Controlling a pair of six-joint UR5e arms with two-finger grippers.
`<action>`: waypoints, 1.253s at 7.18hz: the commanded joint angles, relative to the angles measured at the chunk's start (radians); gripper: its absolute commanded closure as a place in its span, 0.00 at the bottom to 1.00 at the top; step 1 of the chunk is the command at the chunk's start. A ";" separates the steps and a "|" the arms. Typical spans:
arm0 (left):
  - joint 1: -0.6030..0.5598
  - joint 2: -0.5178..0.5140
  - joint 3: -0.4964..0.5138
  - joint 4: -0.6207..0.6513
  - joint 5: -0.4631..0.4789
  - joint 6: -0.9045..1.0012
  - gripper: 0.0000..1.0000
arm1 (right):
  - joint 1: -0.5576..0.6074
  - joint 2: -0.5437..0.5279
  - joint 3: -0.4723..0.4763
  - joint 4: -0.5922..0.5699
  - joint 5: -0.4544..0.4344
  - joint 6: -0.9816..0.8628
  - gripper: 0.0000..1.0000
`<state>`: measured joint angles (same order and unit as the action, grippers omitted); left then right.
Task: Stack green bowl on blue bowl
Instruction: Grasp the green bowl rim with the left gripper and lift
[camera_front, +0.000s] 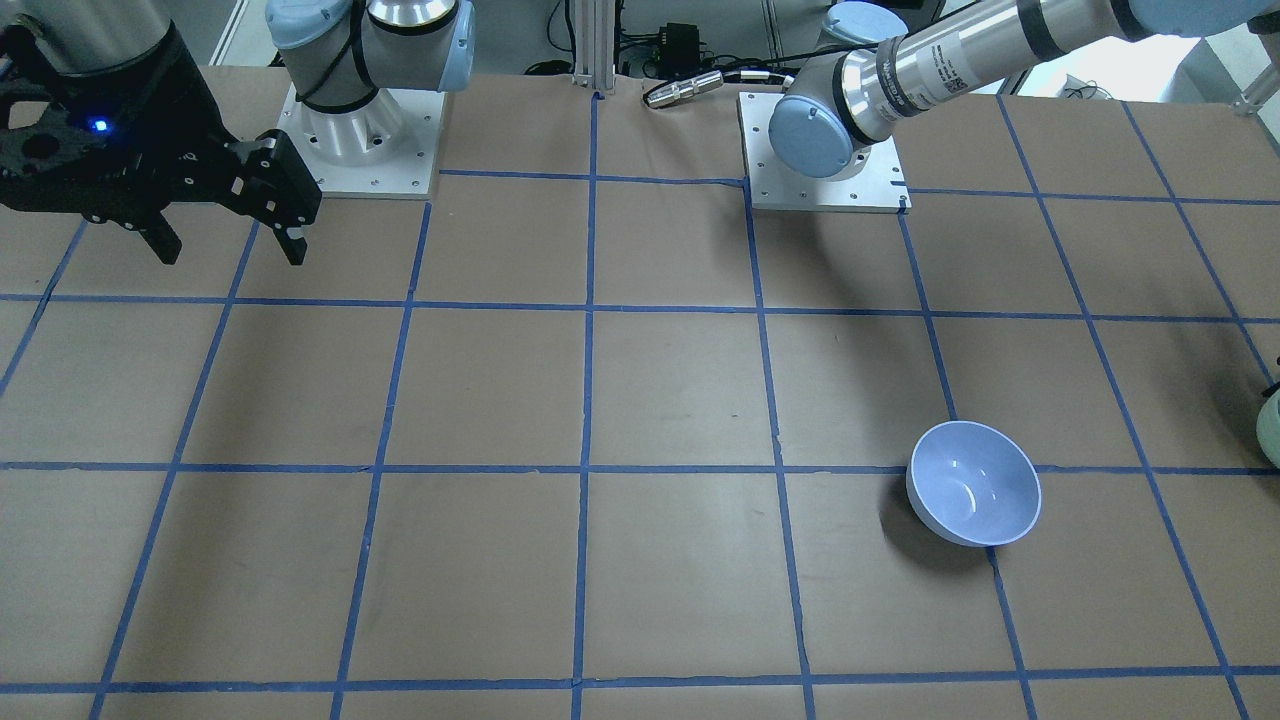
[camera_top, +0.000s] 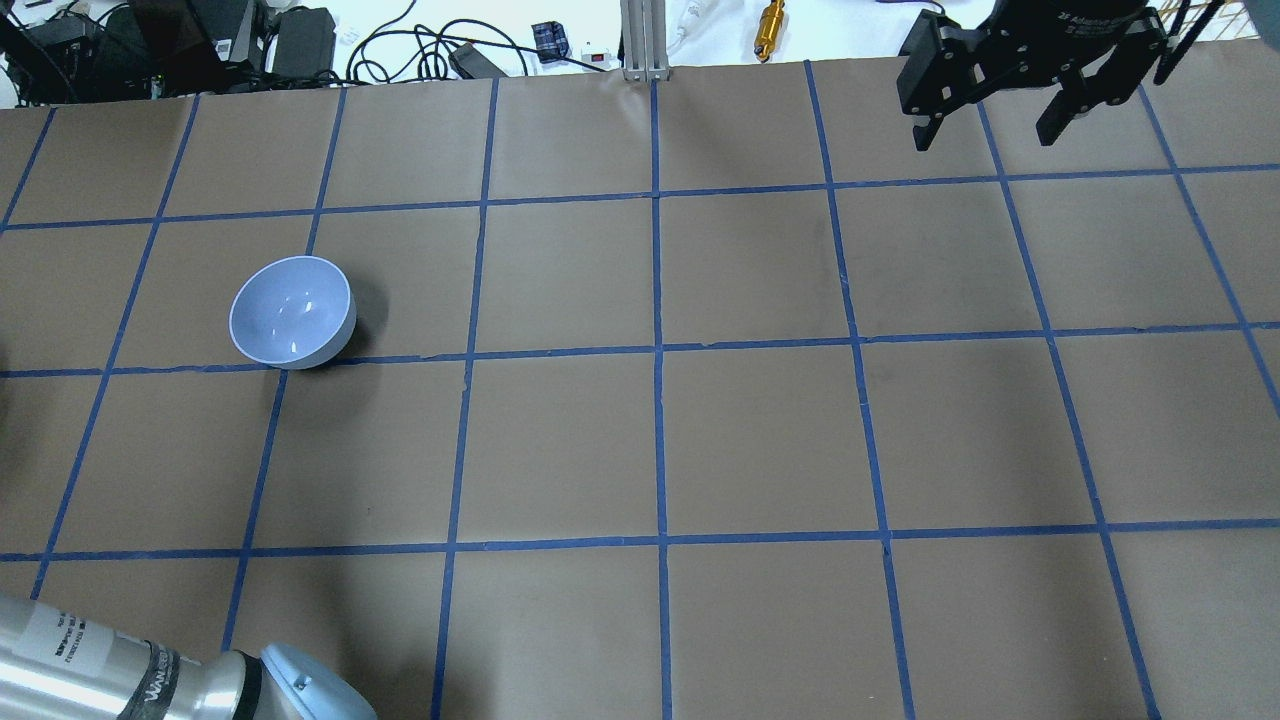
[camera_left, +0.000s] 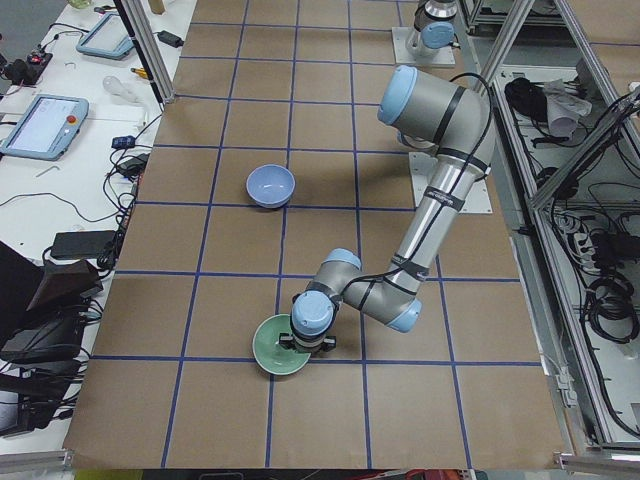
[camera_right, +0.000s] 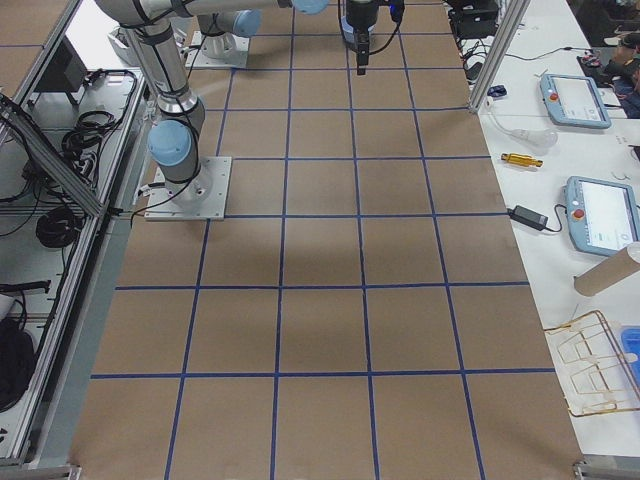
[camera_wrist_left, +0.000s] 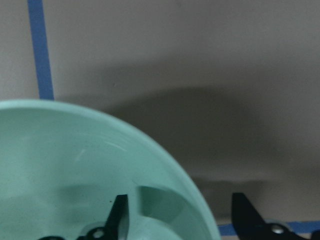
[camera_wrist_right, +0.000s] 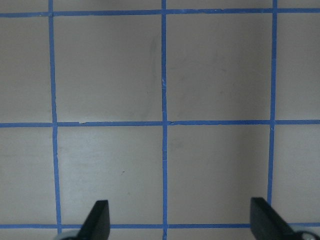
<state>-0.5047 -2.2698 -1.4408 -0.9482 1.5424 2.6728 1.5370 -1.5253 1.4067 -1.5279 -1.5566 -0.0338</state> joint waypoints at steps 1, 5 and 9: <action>0.000 0.006 -0.004 0.000 0.001 0.001 1.00 | 0.000 -0.001 0.000 0.000 0.000 0.000 0.00; 0.000 0.019 -0.004 0.000 0.004 -0.004 1.00 | 0.000 -0.001 0.000 0.000 0.000 0.000 0.00; -0.075 0.188 -0.013 -0.205 -0.045 -0.255 1.00 | 0.000 0.001 0.000 0.000 0.000 0.000 0.00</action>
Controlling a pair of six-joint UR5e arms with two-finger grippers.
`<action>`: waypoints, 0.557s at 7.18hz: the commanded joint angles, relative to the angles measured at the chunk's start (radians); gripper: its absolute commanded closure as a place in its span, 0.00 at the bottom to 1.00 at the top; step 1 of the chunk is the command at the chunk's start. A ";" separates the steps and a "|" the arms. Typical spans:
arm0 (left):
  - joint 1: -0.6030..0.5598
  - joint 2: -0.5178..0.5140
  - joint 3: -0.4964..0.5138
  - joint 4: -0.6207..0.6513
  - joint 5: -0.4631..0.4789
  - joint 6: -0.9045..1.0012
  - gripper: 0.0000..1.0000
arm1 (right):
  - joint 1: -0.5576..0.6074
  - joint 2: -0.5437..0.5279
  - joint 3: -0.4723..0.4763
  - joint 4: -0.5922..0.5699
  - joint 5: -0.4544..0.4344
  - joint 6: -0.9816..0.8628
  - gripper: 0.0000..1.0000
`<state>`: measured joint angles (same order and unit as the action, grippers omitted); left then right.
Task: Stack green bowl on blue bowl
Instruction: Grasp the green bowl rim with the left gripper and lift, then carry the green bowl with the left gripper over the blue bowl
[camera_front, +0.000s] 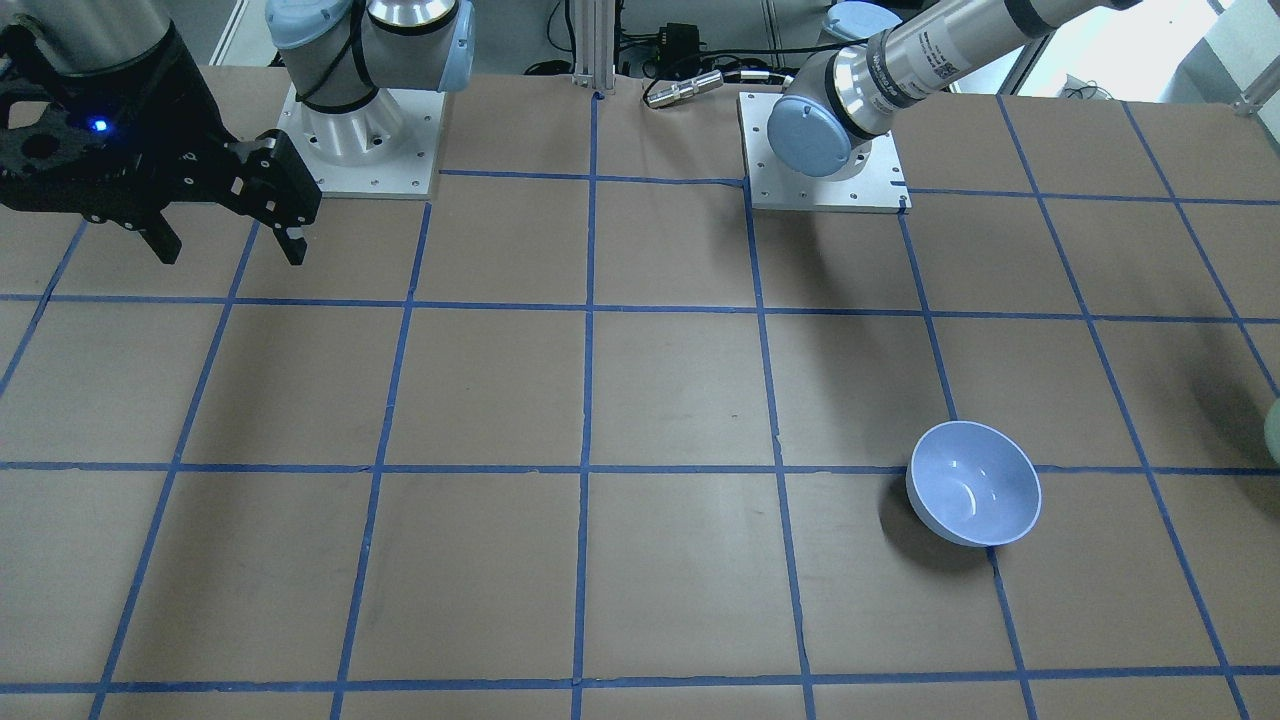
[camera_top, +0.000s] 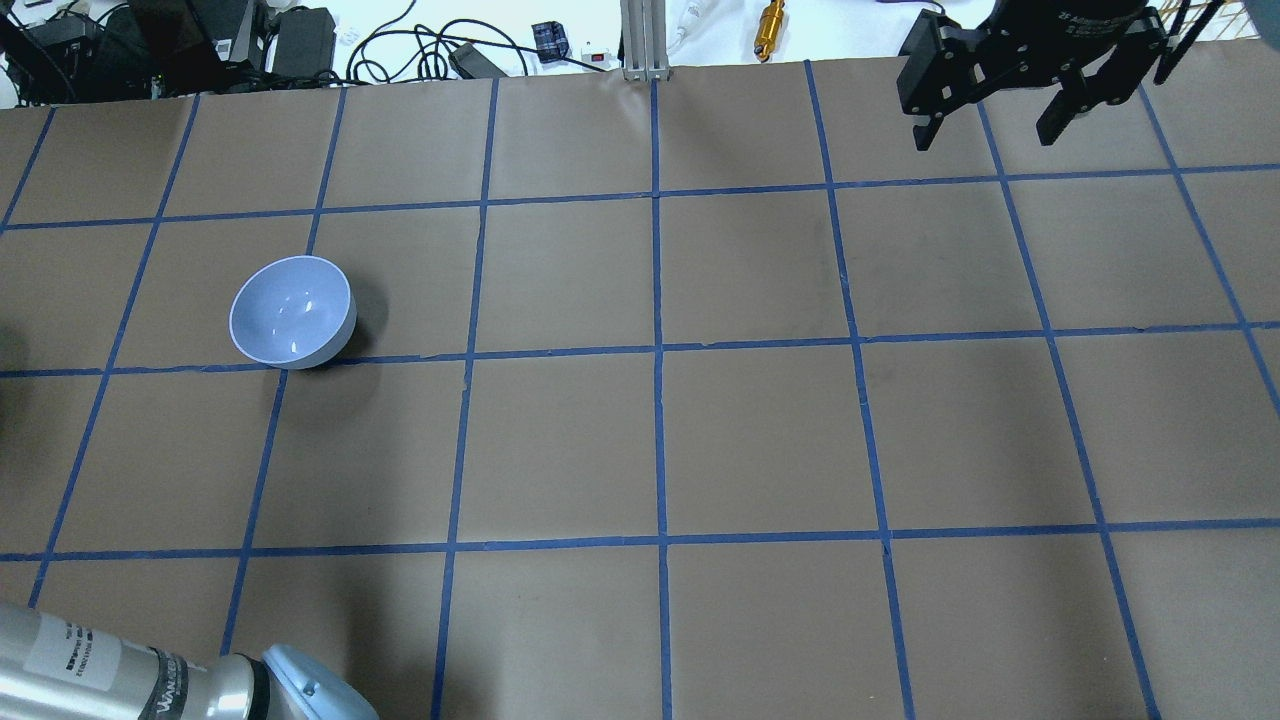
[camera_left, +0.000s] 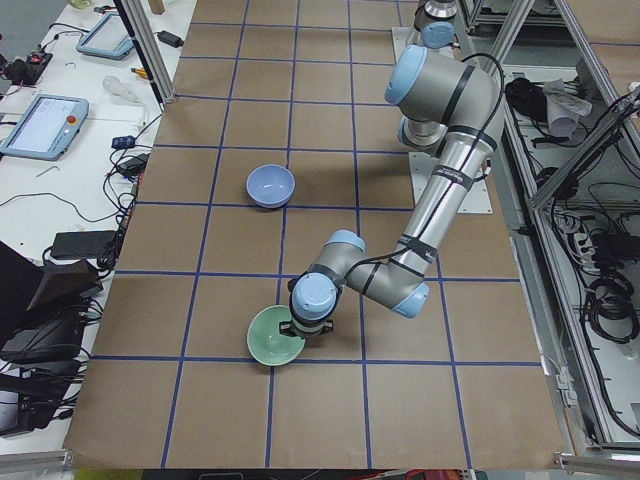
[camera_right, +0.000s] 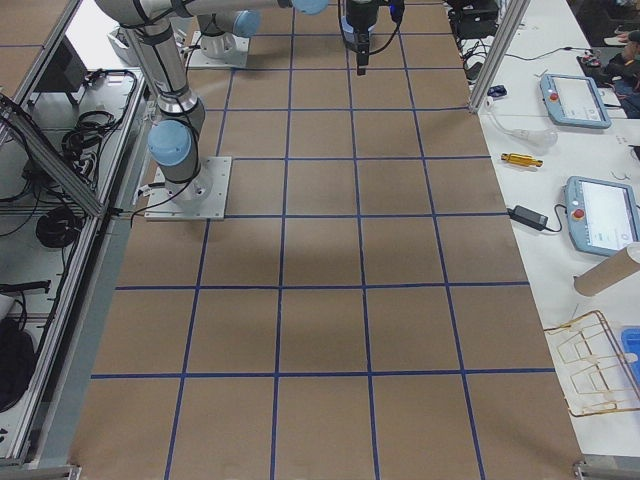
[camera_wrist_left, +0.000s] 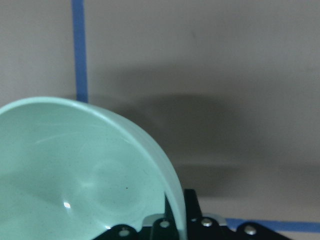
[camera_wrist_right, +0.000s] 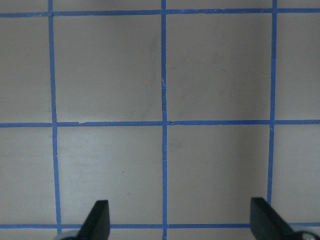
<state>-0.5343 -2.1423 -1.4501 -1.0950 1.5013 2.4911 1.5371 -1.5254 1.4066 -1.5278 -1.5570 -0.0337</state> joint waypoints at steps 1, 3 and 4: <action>-0.114 0.120 -0.012 -0.094 0.002 -0.118 1.00 | 0.000 -0.001 0.000 0.000 0.002 0.000 0.00; -0.279 0.223 -0.042 -0.155 0.004 -0.257 1.00 | 0.000 -0.001 0.000 0.000 0.002 0.000 0.00; -0.359 0.267 -0.083 -0.154 0.000 -0.291 1.00 | 0.000 -0.001 0.000 0.000 0.002 0.002 0.00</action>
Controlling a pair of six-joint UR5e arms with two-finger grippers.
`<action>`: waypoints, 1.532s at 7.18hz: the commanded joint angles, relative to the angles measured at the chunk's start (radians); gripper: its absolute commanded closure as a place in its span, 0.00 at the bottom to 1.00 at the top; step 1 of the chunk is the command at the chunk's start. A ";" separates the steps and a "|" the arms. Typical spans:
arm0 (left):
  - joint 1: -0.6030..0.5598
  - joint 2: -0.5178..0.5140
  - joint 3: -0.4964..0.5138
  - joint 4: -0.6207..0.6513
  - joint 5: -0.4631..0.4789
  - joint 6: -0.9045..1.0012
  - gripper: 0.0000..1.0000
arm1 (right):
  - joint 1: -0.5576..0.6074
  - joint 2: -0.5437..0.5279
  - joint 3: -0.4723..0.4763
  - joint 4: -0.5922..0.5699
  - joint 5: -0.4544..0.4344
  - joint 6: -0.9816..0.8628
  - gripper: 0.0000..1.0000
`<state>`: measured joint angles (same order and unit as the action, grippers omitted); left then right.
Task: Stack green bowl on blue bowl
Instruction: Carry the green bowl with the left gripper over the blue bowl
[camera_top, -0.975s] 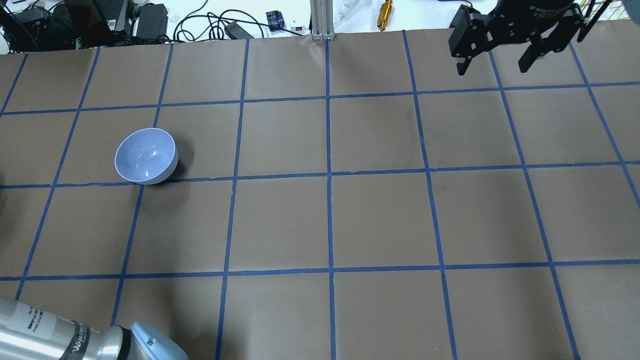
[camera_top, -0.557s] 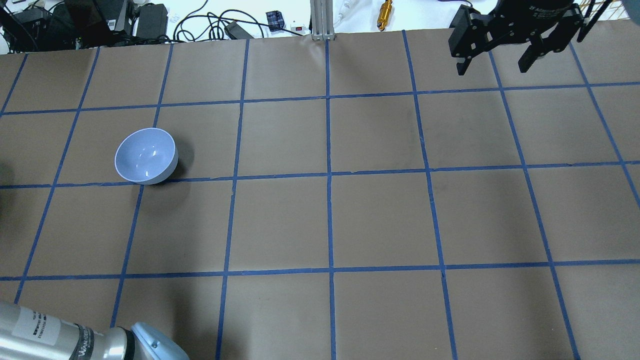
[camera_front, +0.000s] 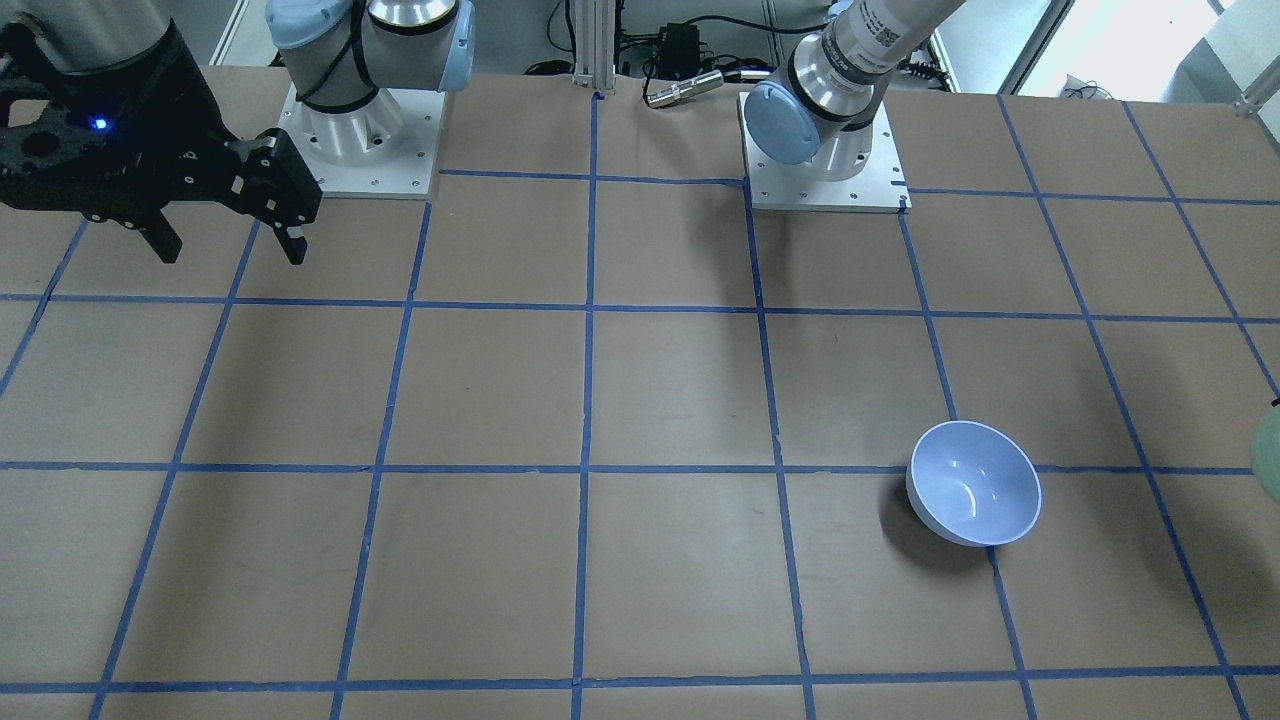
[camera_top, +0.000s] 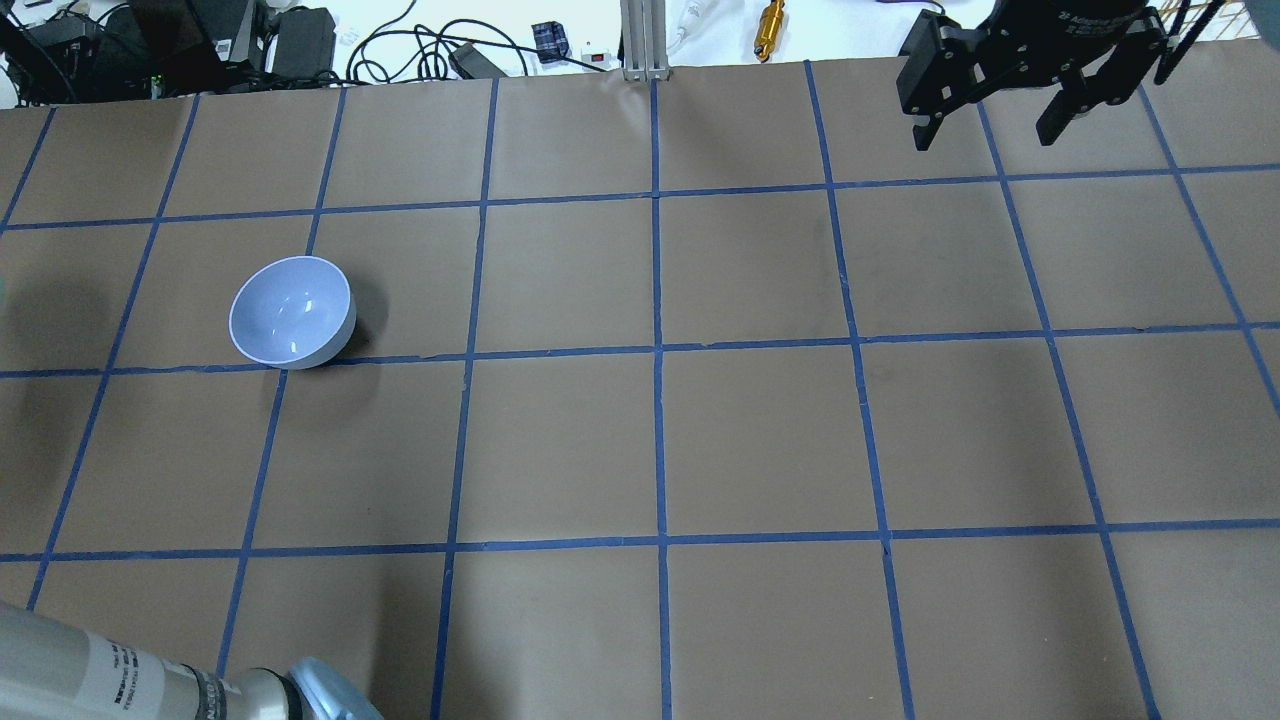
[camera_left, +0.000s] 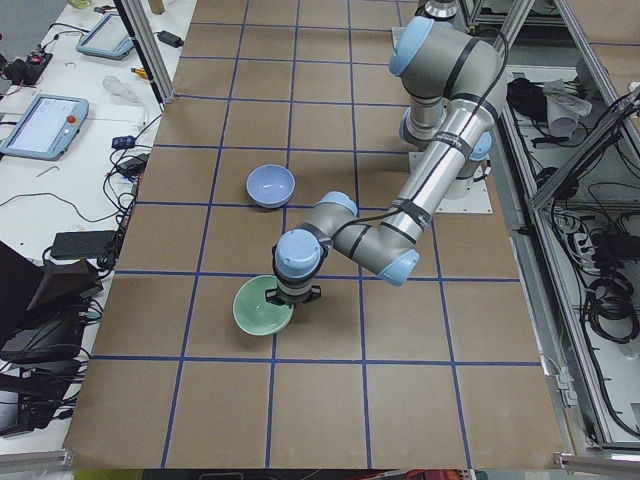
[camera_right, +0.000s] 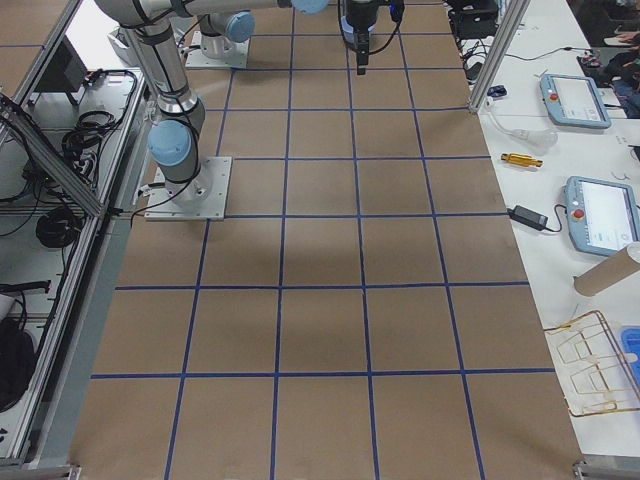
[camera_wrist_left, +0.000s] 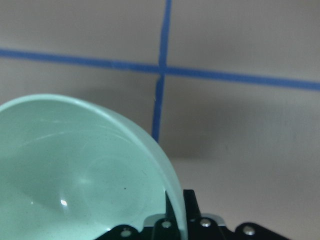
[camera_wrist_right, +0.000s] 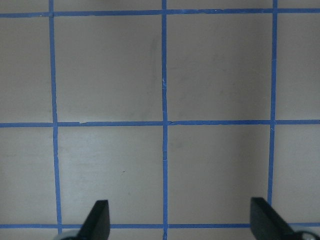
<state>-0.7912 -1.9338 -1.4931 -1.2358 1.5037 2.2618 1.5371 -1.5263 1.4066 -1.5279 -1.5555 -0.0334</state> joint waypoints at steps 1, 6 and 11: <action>-0.161 0.094 -0.102 -0.013 -0.014 -0.074 1.00 | 0.000 0.001 0.000 0.000 0.000 0.001 0.00; -0.410 0.176 -0.332 0.096 0.004 -0.260 1.00 | 0.000 0.000 0.000 0.000 0.000 0.000 0.00; -0.363 0.150 -0.415 0.203 0.052 -0.261 1.00 | 0.000 0.000 0.000 0.000 -0.002 0.000 0.00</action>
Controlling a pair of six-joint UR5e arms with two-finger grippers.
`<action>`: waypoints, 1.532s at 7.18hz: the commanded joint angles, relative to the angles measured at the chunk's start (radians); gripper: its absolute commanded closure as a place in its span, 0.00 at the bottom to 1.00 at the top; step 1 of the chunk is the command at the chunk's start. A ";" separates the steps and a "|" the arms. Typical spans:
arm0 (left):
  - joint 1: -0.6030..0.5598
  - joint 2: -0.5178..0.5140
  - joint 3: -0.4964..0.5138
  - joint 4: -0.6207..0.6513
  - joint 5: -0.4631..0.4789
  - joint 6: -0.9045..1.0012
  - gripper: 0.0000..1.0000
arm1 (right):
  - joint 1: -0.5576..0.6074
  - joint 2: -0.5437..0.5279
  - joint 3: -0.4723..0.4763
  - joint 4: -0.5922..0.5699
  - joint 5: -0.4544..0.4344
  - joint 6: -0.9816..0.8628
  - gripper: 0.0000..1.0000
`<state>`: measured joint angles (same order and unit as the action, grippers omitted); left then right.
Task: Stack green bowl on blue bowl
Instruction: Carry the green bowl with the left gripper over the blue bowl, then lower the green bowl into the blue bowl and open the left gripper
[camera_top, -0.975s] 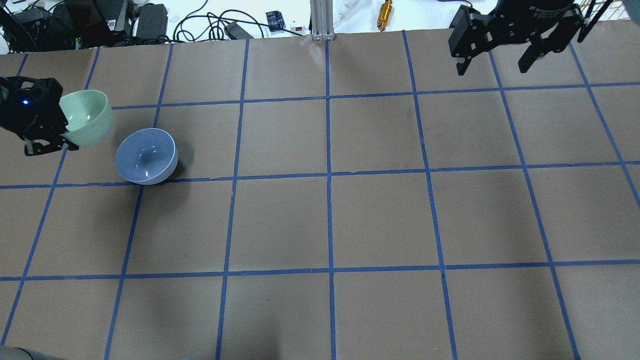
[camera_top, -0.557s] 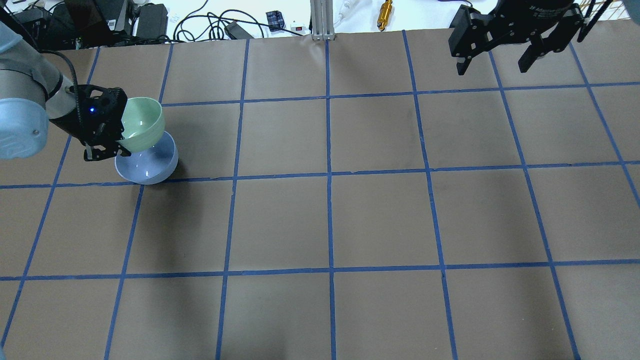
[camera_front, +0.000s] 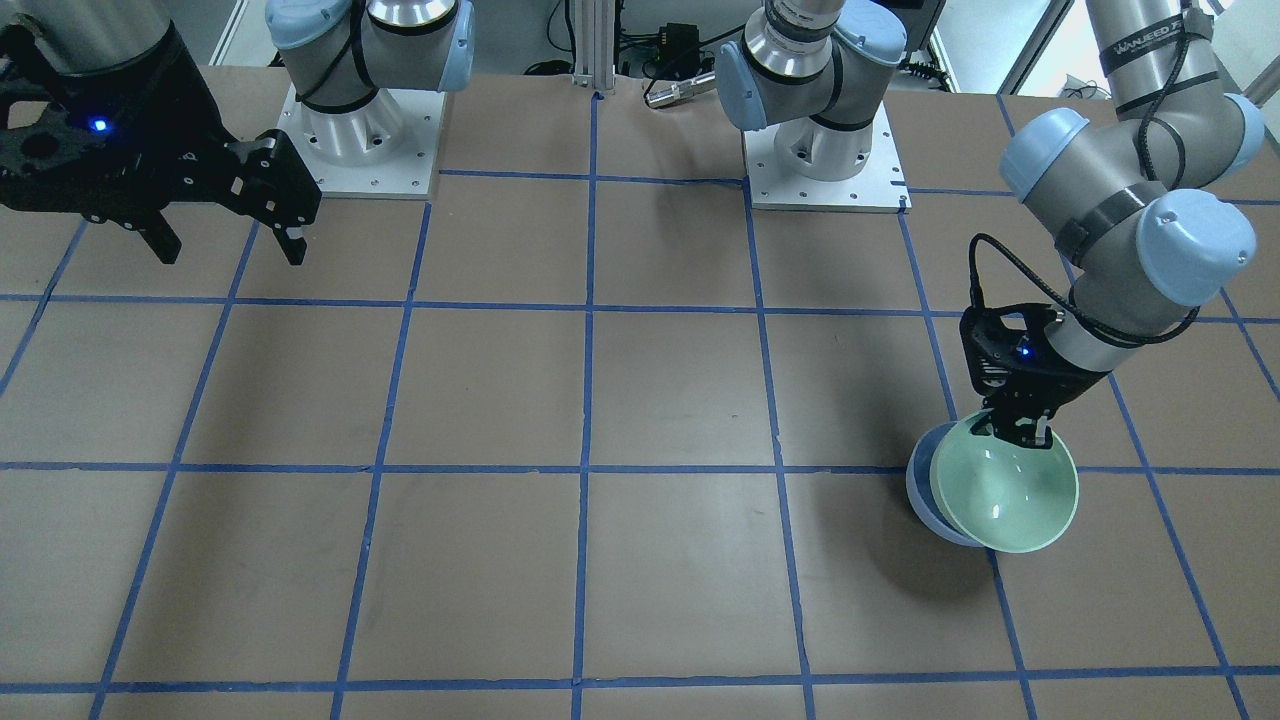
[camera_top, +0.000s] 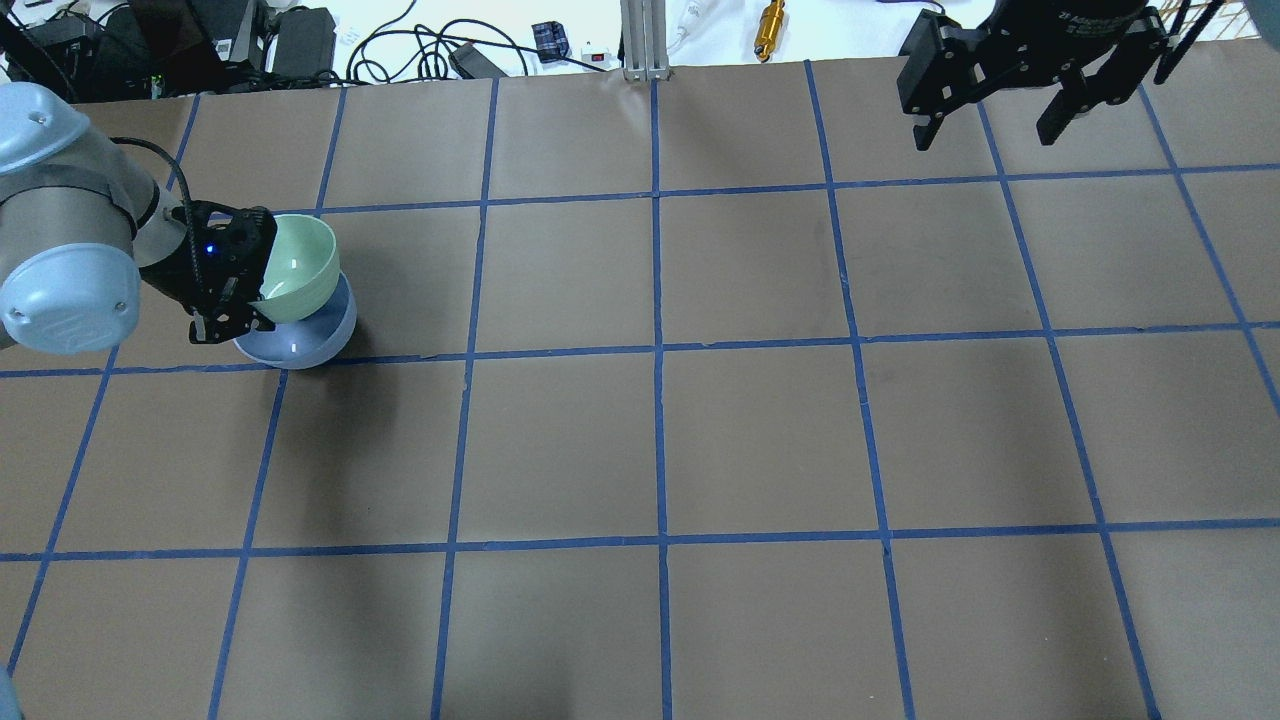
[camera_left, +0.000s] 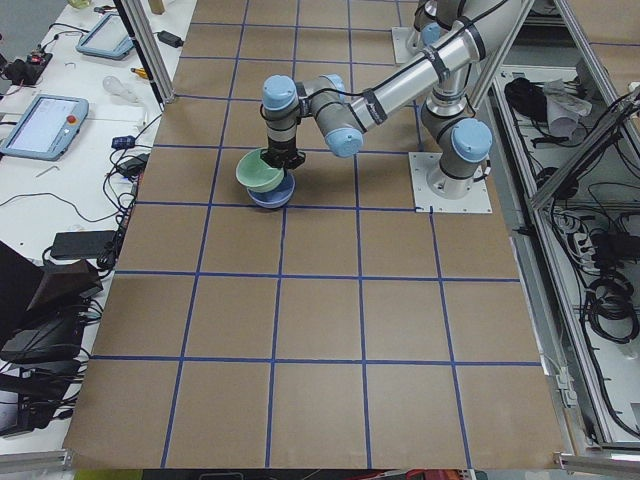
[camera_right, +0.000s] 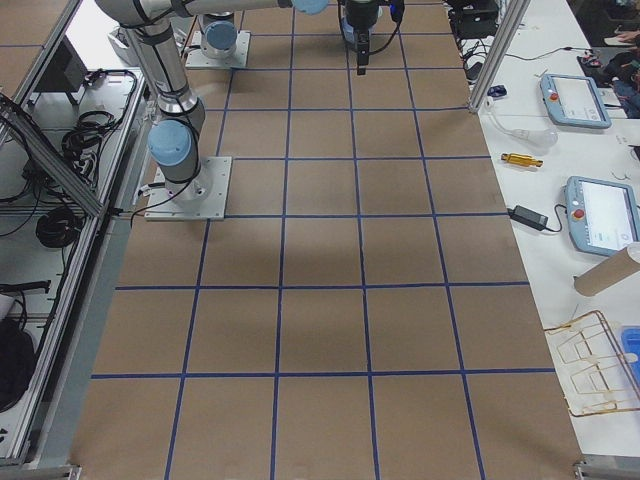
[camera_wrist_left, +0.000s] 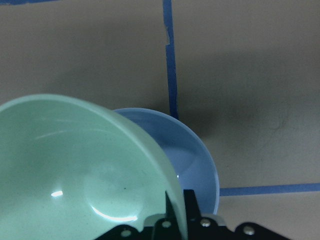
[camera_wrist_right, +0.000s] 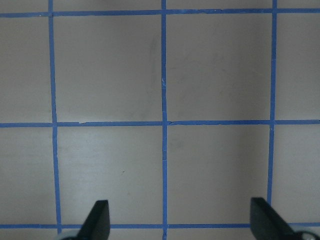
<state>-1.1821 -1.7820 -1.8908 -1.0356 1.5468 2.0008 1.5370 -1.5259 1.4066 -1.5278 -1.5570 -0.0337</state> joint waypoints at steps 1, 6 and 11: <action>0.036 -0.004 -0.019 0.008 0.009 -0.002 1.00 | 0.000 0.001 0.000 0.000 0.000 0.000 0.00; 0.029 -0.007 -0.017 0.002 -0.027 -0.039 0.91 | 0.000 0.000 0.000 0.000 0.000 0.000 0.00; 0.019 0.054 0.057 -0.099 -0.111 -0.267 0.25 | 0.000 0.000 0.000 0.000 0.000 0.000 0.00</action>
<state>-1.1580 -1.7537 -1.8782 -1.0689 1.4524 1.7990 1.5371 -1.5259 1.4066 -1.5278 -1.5566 -0.0337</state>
